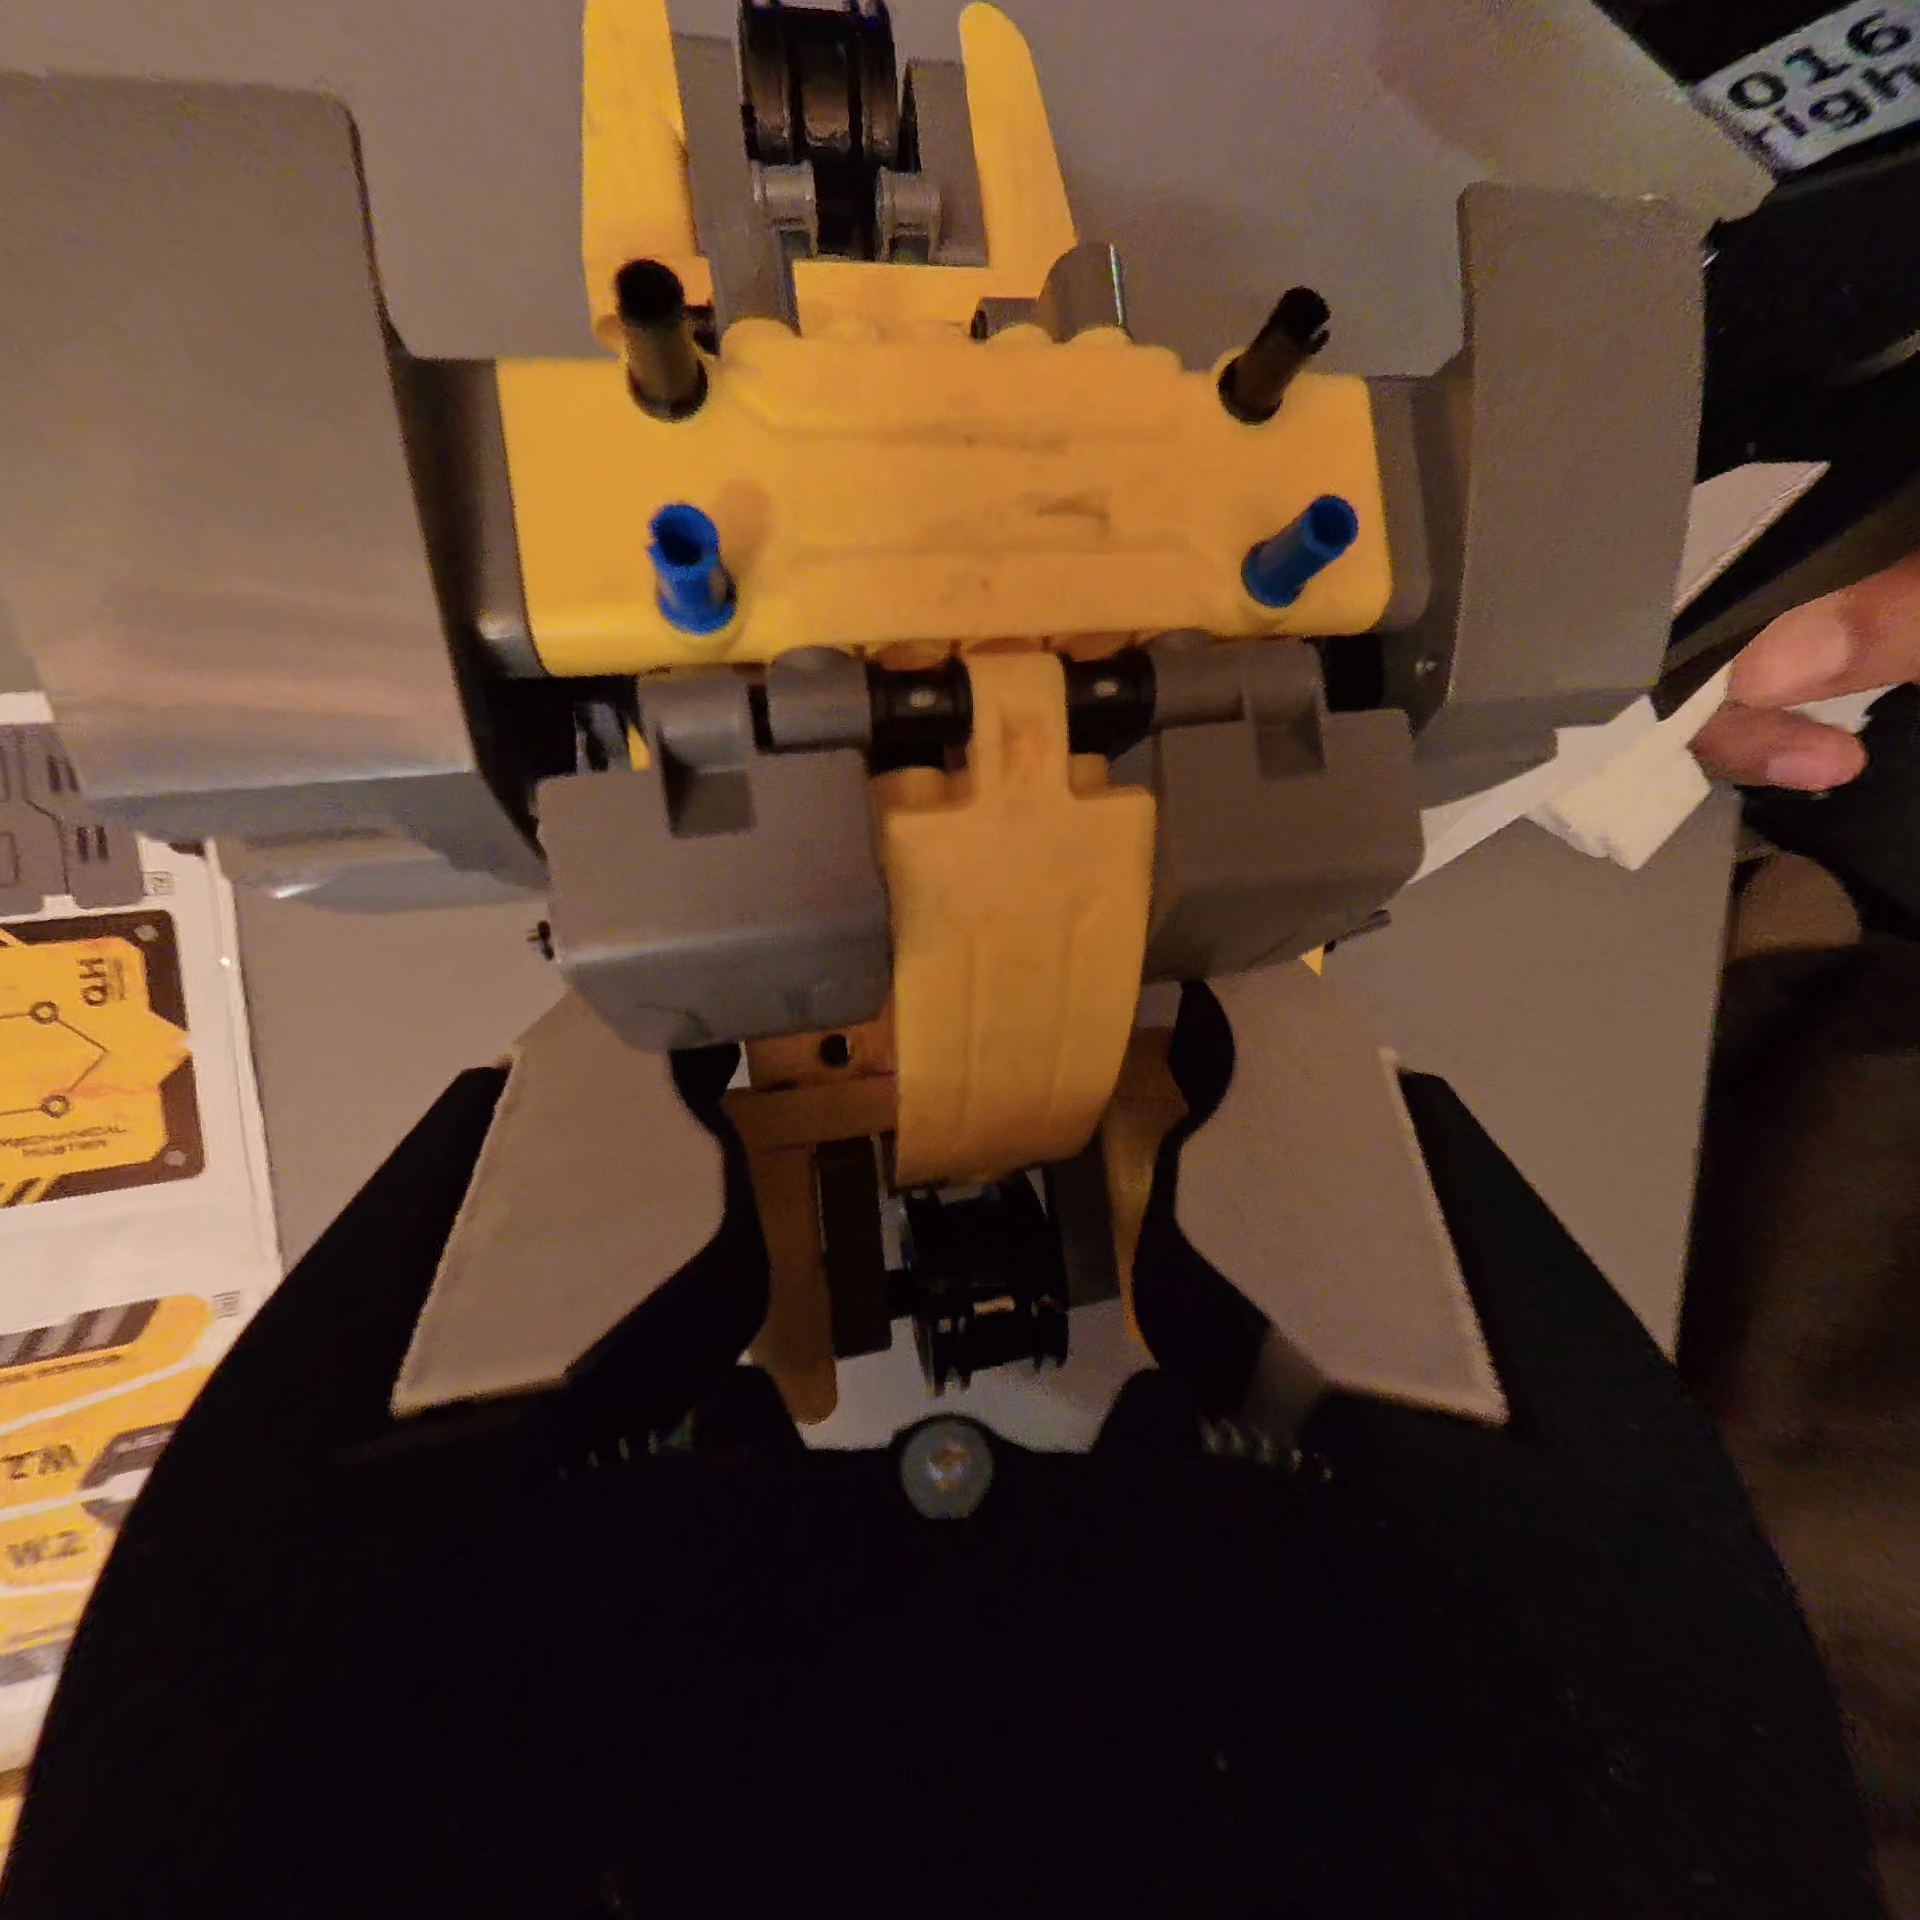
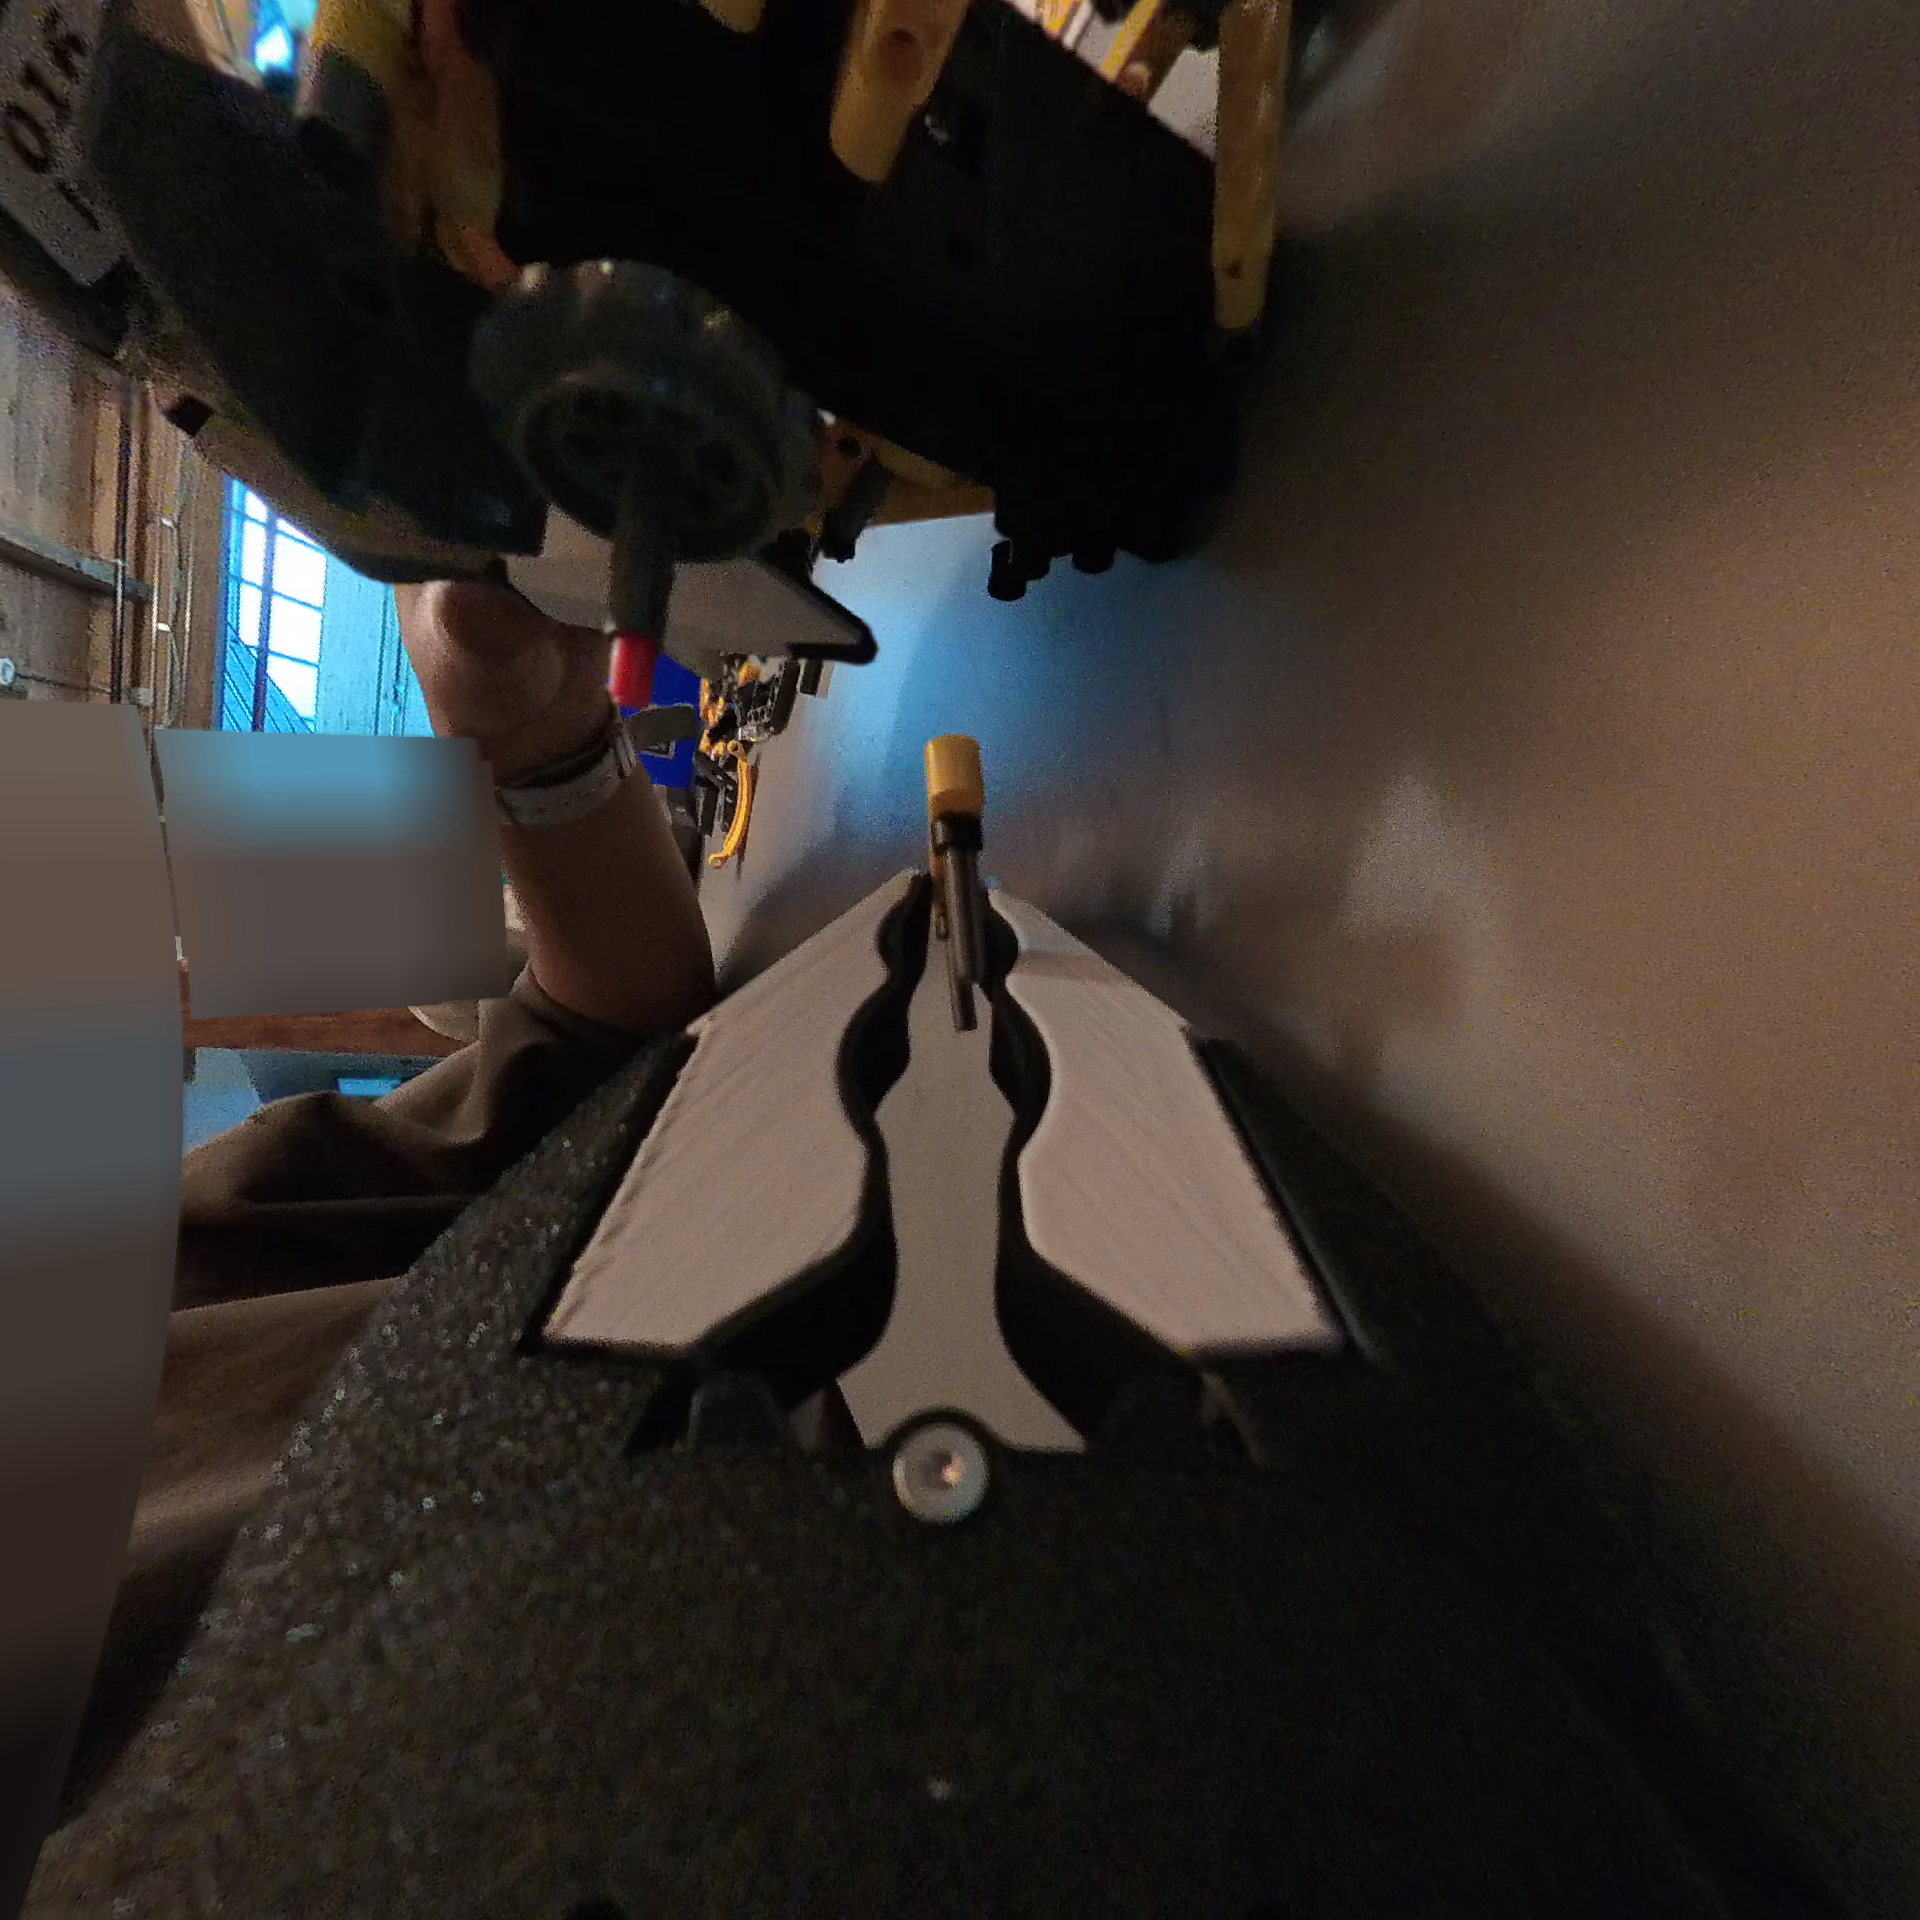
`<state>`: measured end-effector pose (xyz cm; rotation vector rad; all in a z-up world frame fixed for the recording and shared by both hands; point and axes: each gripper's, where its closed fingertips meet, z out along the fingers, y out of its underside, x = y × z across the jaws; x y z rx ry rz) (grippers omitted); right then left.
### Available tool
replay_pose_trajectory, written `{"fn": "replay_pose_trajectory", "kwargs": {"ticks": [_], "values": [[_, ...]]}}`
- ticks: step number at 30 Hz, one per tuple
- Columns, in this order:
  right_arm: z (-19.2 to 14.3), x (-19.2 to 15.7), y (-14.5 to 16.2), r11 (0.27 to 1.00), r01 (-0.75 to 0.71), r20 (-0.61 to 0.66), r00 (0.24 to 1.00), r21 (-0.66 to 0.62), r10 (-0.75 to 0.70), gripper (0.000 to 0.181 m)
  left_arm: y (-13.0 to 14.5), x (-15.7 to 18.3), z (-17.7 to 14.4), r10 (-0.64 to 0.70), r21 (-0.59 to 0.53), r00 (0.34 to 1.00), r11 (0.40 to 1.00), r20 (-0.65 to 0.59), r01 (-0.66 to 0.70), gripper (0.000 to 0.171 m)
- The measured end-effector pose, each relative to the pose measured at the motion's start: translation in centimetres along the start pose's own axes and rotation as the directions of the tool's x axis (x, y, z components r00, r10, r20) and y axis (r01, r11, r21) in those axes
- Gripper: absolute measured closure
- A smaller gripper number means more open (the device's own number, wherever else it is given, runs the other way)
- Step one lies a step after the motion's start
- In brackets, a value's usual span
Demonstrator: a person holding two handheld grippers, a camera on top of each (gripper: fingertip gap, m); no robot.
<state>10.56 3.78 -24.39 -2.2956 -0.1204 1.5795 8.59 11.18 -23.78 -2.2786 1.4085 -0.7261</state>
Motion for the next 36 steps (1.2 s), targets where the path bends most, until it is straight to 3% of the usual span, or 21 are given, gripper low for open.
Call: {"fn": "replay_pose_trajectory", "kwargs": {"ticks": [3,11,18,24,31,36], "values": [[-0.7,-0.5,0.2,1.000,-0.006,0.024,1.000,0.028,0.005,0.175,-0.5,1.5,-0.8,-0.113,0.059,0.982,0.991,-0.151,0.123,0.099],[-1.9,-1.0,0.3,0.997,0.041,0.020,0.999,0.064,-0.043,0.175,-0.3,1.6,-2.3,-0.256,0.169,0.932,0.938,-0.255,0.304,0.099],[-2.9,-1.6,0.6,0.993,0.085,0.018,0.996,0.082,-0.087,0.175,1.0,2.5,-5.6,-0.367,0.245,0.734,0.777,-0.571,0.580,0.102],[-3.0,-2.1,0.6,0.992,0.091,0.053,0.994,0.091,-0.096,0.175,2.8,2.8,-7.4,-0.390,0.267,0.638,0.674,-0.664,0.689,0.102],[-2.8,-2.7,1.2,0.991,0.113,0.052,0.992,0.071,-0.117,0.175,4.1,1.9,-8.8,-0.378,0.232,0.447,0.494,-0.811,0.838,0.099],[-2.6,-3.0,1.0,0.991,0.108,0.062,0.992,0.081,-0.113,0.175,4.8,2.5,-9.1,-0.376,0.183,0.375,0.456,-0.848,0.871,0.098]]}}
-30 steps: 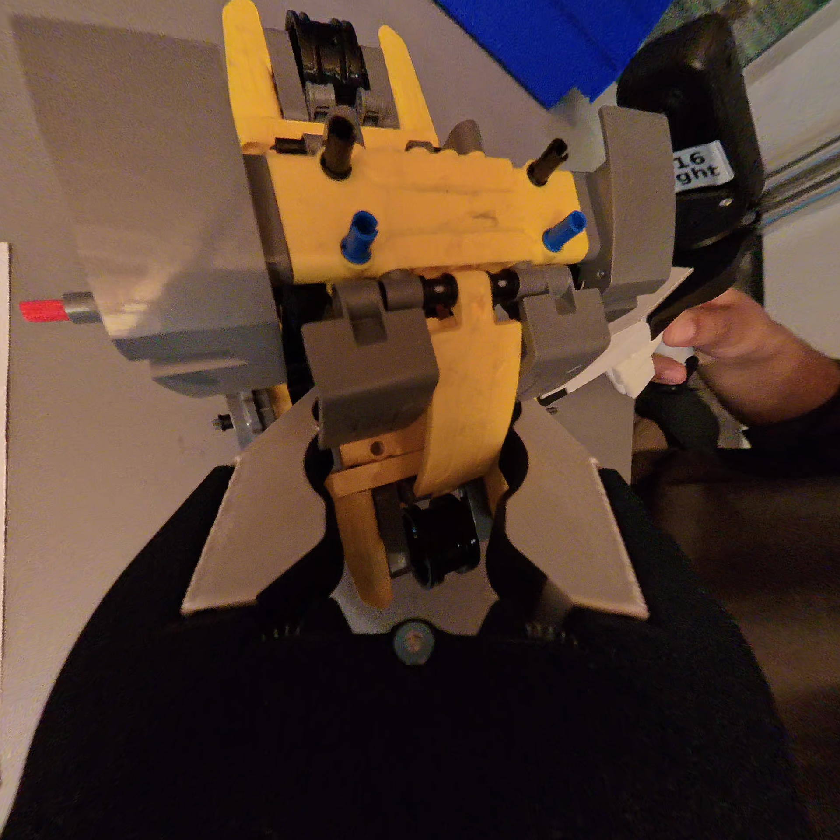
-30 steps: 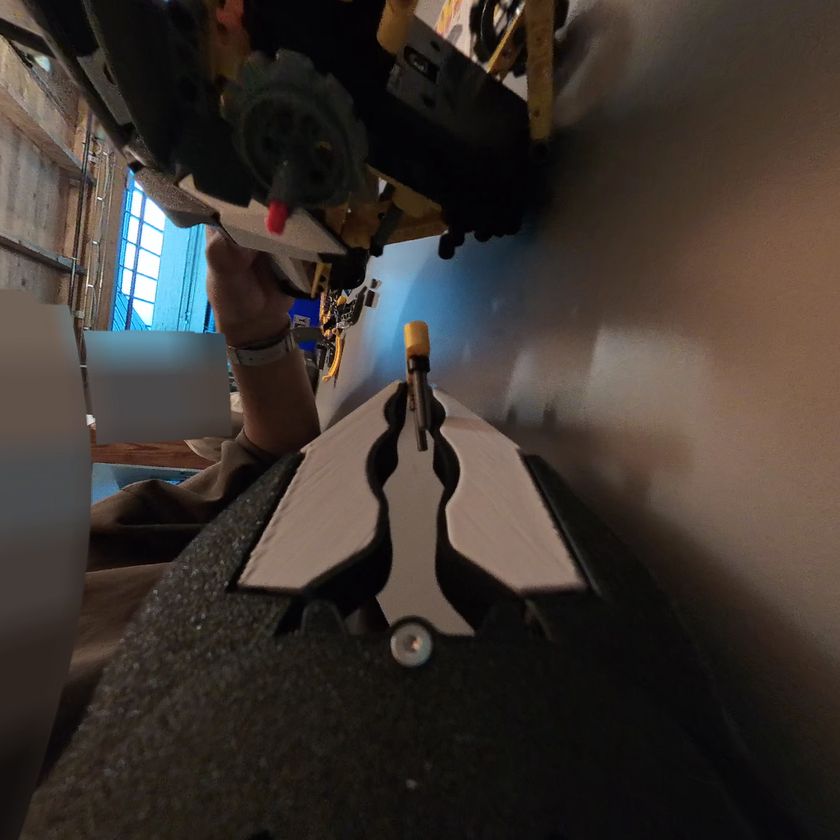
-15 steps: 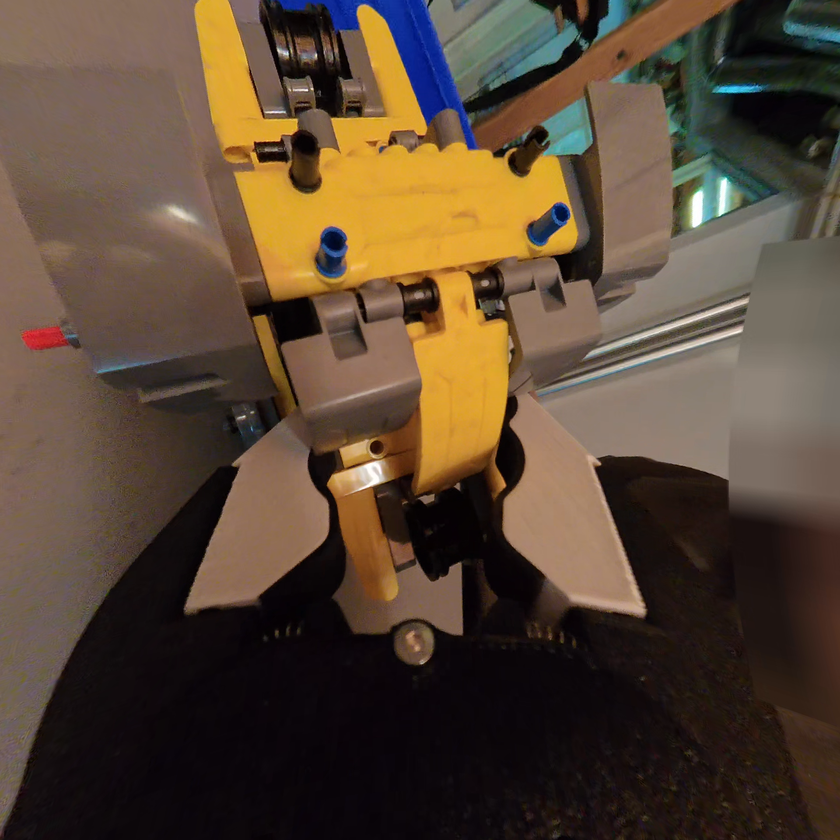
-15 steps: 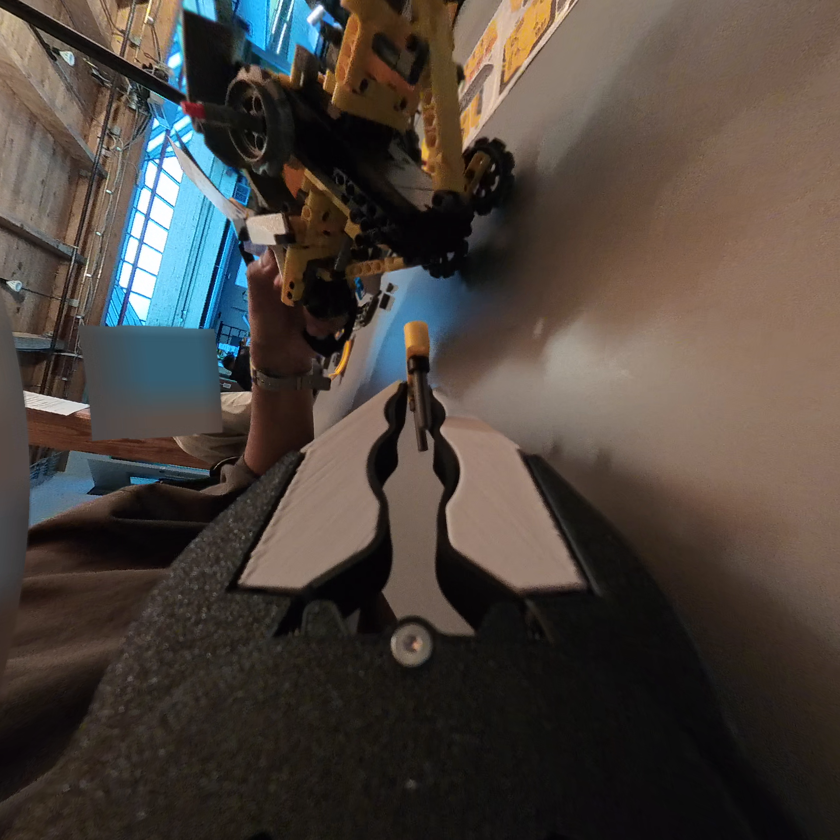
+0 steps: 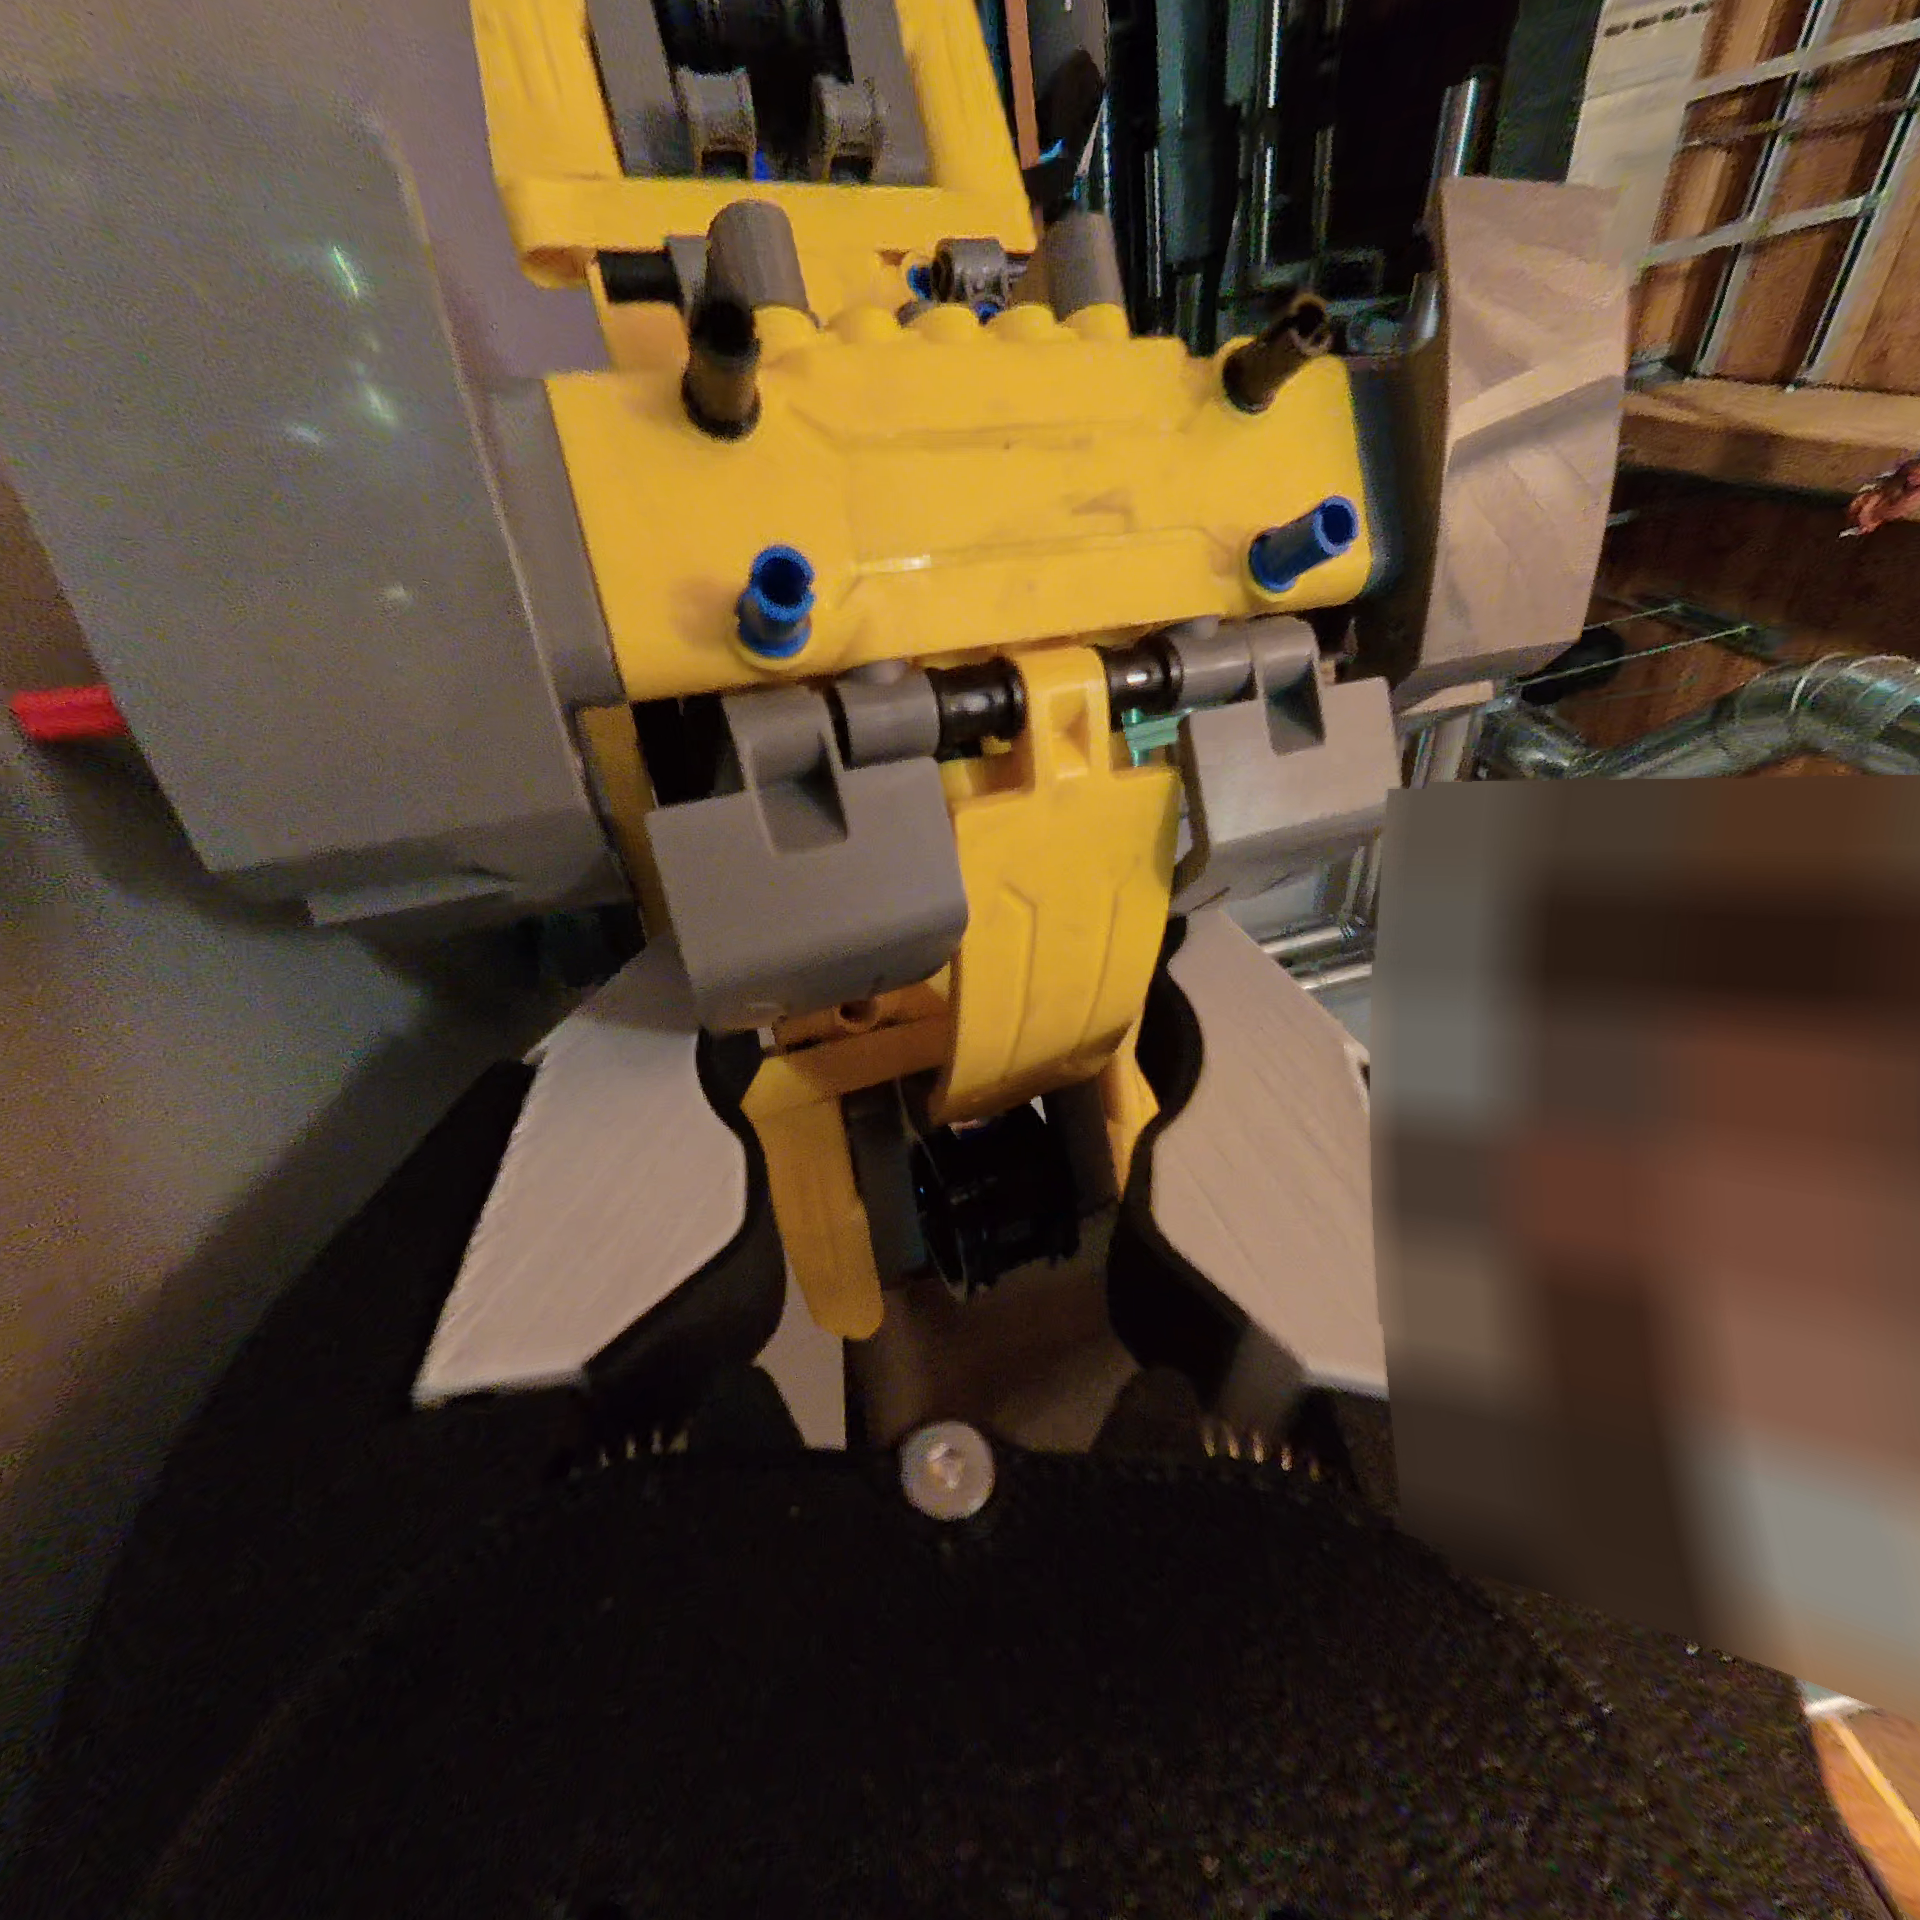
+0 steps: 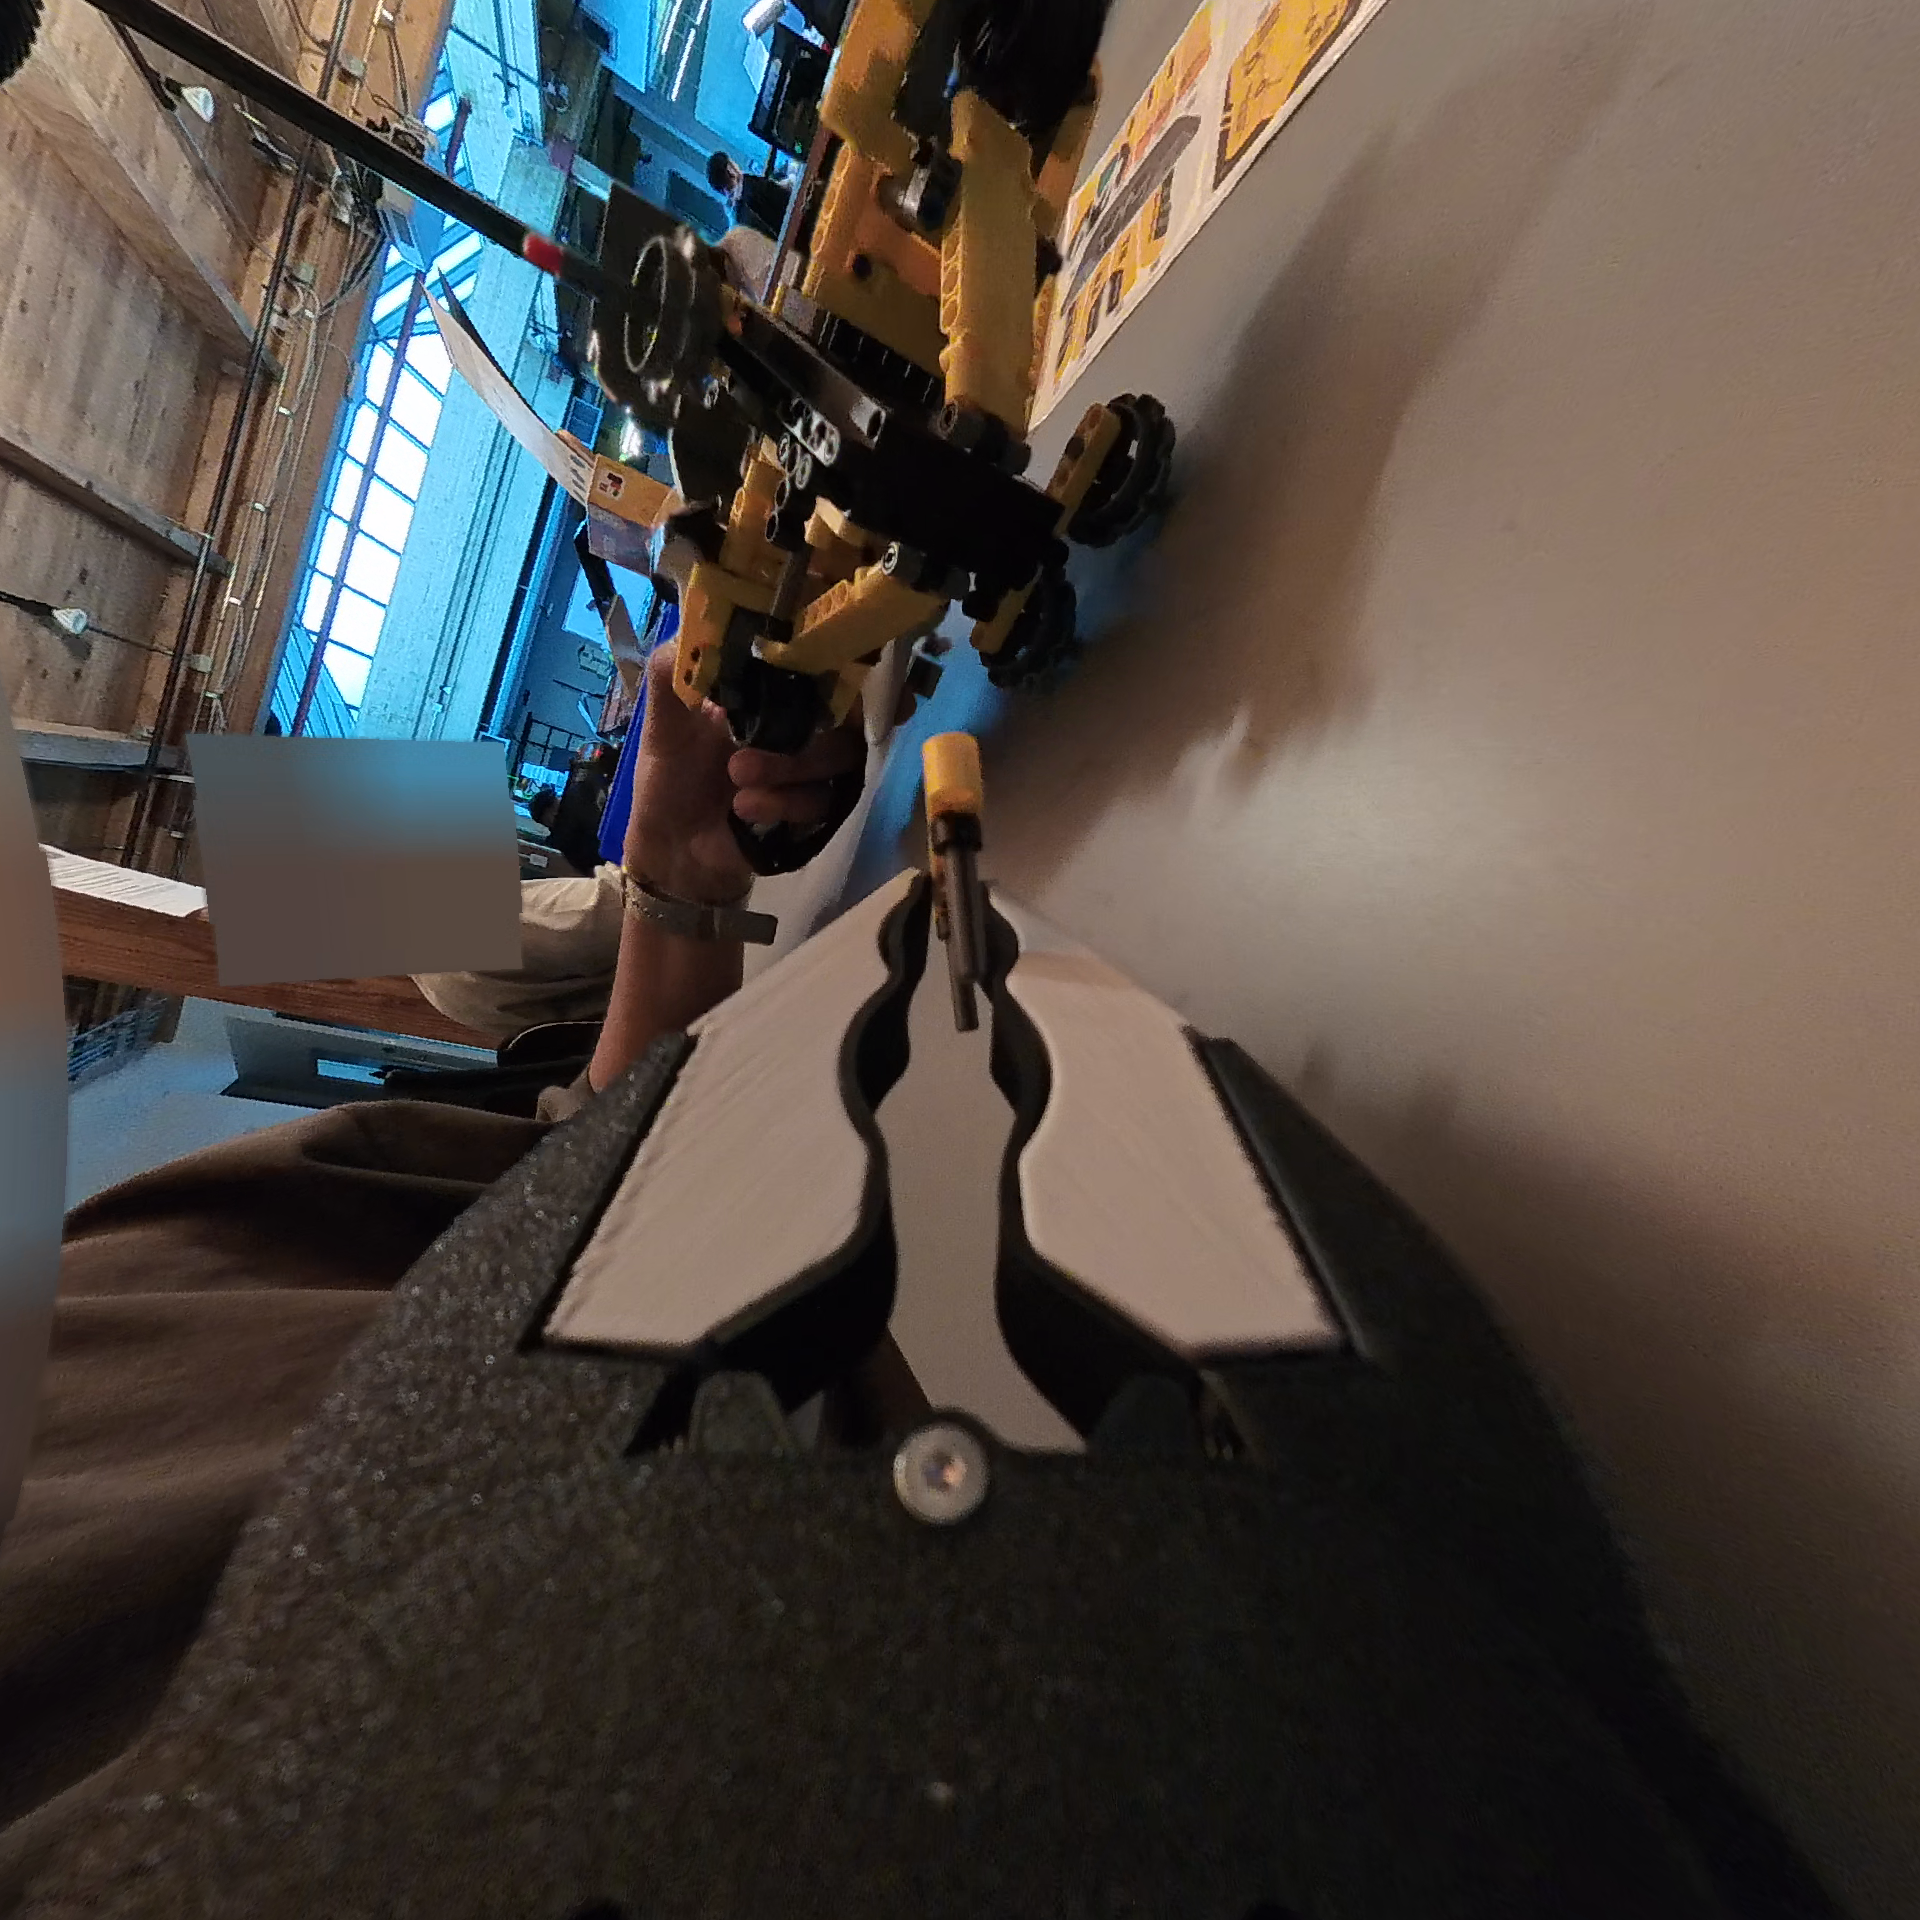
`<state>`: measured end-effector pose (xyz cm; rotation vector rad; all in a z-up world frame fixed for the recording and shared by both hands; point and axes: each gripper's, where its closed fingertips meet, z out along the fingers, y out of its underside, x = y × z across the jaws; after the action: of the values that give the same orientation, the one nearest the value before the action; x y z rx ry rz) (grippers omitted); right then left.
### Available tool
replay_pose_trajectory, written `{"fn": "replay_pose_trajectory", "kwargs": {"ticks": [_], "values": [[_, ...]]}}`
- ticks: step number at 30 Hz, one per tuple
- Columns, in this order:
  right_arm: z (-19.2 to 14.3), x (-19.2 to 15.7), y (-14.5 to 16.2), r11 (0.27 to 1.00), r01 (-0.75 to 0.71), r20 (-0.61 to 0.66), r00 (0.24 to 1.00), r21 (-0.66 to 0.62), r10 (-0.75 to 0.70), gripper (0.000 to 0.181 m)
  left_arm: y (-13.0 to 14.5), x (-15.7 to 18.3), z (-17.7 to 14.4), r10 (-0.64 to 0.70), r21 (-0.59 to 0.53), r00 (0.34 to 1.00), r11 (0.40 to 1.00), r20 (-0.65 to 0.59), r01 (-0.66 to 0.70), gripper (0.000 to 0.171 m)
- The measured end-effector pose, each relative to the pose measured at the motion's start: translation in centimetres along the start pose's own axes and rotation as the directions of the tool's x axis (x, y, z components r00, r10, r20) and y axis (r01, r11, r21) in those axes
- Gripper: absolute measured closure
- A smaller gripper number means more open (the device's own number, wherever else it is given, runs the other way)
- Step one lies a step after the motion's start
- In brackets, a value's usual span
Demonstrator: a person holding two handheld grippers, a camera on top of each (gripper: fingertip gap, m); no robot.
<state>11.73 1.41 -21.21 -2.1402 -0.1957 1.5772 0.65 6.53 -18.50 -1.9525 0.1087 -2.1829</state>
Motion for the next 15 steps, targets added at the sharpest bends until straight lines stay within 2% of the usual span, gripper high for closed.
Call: {"fn": "replay_pose_trajectory", "kwargs": {"ticks": [5,15], "values": [[0.9,-0.3,0.4,1.000,0.004,0.010,1.000,-0.019,-0.003,0.175,2.1,0.1,-0.1,-0.027,-0.083,0.999,0.996,0.029,0.030,0.096],[2.2,0.0,1.7,0.994,0.004,-0.011,1.000,-0.110,-0.006,0.175,4.5,-0.9,-1.6,-0.018,-0.140,0.994,0.990,0.106,0.033,0.082]]}}
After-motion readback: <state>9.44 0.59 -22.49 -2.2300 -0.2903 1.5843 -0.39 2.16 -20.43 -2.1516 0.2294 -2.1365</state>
